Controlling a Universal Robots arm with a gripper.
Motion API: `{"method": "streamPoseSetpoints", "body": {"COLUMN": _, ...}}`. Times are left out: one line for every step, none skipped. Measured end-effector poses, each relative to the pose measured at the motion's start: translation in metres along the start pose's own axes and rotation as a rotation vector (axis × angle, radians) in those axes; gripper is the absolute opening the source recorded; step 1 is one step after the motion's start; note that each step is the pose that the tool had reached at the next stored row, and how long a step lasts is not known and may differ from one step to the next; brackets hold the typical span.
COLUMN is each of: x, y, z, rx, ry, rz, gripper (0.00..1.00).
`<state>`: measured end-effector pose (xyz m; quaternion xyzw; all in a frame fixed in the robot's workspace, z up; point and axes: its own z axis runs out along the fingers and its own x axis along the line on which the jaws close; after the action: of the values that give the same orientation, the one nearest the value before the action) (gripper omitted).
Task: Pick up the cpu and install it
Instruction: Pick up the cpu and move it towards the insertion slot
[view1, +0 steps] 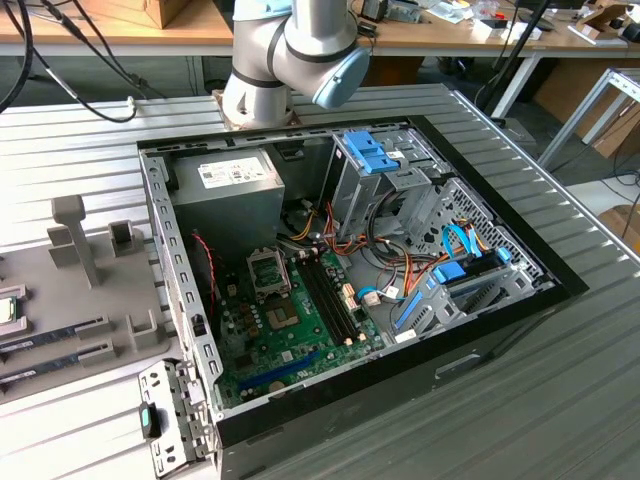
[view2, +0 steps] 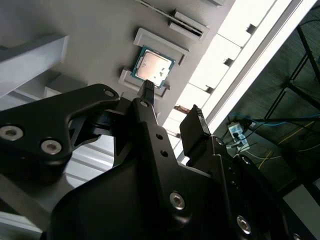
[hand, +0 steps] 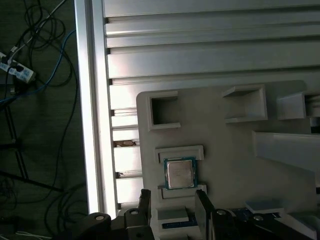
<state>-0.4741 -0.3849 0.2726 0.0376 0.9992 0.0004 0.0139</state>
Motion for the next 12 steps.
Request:
{"method": "streamPoseSetpoints", "body": {"x": 0.0001, "y": 0.0000, "z": 0.0001, "rx": 0.0000, "ry": 0.0000, "rz": 0.000, "gripper": 0.48}}
{"method": "streamPoseSetpoints", "body": {"x": 0.0003, "y": 0.0000, "z": 0.0002, "rx": 0.0000, "ry": 0.0000, "rz": 0.000, "gripper": 0.48}}
{"method": "streamPoseSetpoints", "body": {"x": 0.0004, "y": 0.0000, "z": 0.0003, "rx": 0.0001, "ry": 0.0001, "rz": 0.000, "gripper": 0.48}}
{"method": "streamPoseSetpoints", "body": {"x": 0.0006, "y": 0.0000, "z": 0.0005, "rx": 0.0000, "ry": 0.0000, "rz": 0.000, "gripper": 0.48}}
{"method": "streamPoseSetpoints", "body": {"x": 0.0009, "y": 0.0000, "z": 0.0007, "rx": 0.0000, "ry": 0.0000, "rz": 0.000, "gripper": 0.48}}
{"method": "streamPoseSetpoints", "body": {"x": 0.0011, "y": -0.0001, "z": 0.0009, "rx": 0.0000, "ry": 0.0000, "rz": 0.000, "gripper": 0.48}}
{"method": "streamPoseSetpoints", "body": {"x": 0.0014, "y": -0.0001, "z": 0.0011, "rx": 0.0000, "ry": 0.0000, "rz": 0.000, "gripper": 0.48}}
{"method": "streamPoseSetpoints", "body": {"x": 0.0017, "y": -0.0001, "z": 0.0013, "rx": 0.0000, "ry": 0.0001, "rz": 0.000, "gripper": 0.48}}
{"method": "streamPoseSetpoints", "body": {"x": 0.0019, "y": -0.0001, "z": 0.0014, "rx": 0.0000, "ry": 0.0000, "rz": 0.000, "gripper": 0.48}}
{"method": "streamPoseSetpoints", "body": {"x": 0.0020, "y": -0.0001, "z": 0.0015, "rx": 0.0000, "ry": 0.0001, "rz": 0.000, "gripper": 0.48}}
{"method": "streamPoseSetpoints", "body": {"x": 0.0022, "y": -0.0002, "z": 0.0016, "rx": 0.0000, "ry": 0.0000, "rz": 0.000, "gripper": 0.48}}
{"method": "streamPoseSetpoints", "body": {"x": 0.0023, "y": -0.0002, "z": 0.0018, "rx": 0.0000, "ry": 0.0000, "rz": 0.000, "gripper": 0.48}}
